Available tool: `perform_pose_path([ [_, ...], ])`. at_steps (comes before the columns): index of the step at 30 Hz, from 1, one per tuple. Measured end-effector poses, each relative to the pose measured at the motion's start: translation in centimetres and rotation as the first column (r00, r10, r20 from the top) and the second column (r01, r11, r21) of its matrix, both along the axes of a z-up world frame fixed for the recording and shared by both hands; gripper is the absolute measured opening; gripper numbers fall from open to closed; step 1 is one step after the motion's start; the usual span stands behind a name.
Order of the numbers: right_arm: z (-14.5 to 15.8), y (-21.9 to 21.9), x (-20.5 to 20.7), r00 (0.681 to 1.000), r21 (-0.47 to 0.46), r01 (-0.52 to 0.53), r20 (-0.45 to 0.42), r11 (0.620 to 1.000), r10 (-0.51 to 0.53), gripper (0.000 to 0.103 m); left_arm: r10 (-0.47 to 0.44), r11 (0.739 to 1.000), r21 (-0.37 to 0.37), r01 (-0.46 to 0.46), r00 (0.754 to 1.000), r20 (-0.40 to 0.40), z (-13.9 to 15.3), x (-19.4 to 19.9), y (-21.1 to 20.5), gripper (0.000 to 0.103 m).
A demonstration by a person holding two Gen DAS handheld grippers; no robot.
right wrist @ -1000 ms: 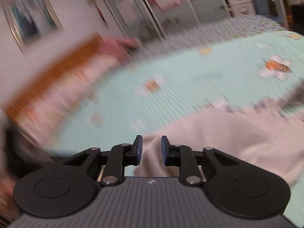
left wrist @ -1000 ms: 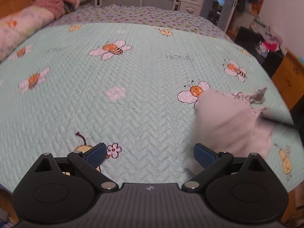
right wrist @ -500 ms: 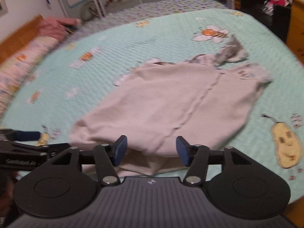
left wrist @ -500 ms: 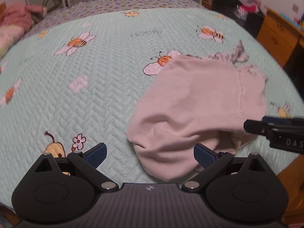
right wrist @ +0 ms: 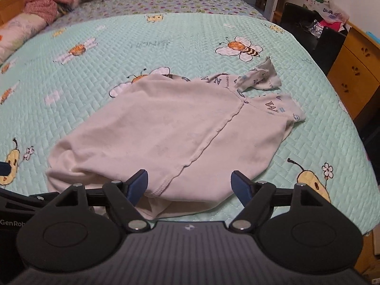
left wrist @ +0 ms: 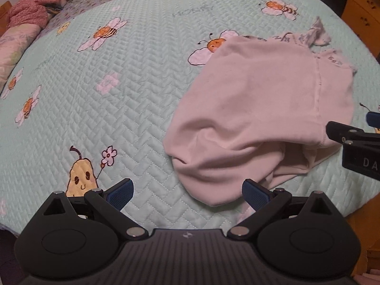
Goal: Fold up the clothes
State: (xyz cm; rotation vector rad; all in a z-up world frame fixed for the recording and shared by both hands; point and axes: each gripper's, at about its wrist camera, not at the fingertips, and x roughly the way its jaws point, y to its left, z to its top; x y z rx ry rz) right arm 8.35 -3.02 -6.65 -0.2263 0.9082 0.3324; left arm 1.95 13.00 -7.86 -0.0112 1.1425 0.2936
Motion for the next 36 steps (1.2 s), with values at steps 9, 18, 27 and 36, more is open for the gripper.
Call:
perform_pose_path([
  [9,-0.18,0.03,-0.18,1.0,-0.005,-0.018,-0.017,1.0,0.018,0.078,-0.001,1.0,-0.026,0.0,0.999,-0.033,-0.69,0.26,-0.45,0.101],
  [18,-0.2,-0.1,0.12,1.0,-0.005,-0.008,-0.024,1.0,0.008,0.079,-0.002,0.999,-0.036,0.001,0.999,-0.039,-0.73,0.3,-0.62,0.1],
  [27,-0.35,-0.06,0.1,1.0,-0.009,-0.012,-0.028,1.0,0.011,0.079,-0.002,0.999,-0.048,0.0,0.999,-0.039,-0.71,0.29,-0.76,0.1],
  [36,-0.7,-0.04,0.37,0.999,-0.01,-0.008,-0.042,1.0,0.008,0.079,-0.004,0.999,-0.045,0.002,0.999,-0.042,-0.99,0.45,-0.8,0.1],
])
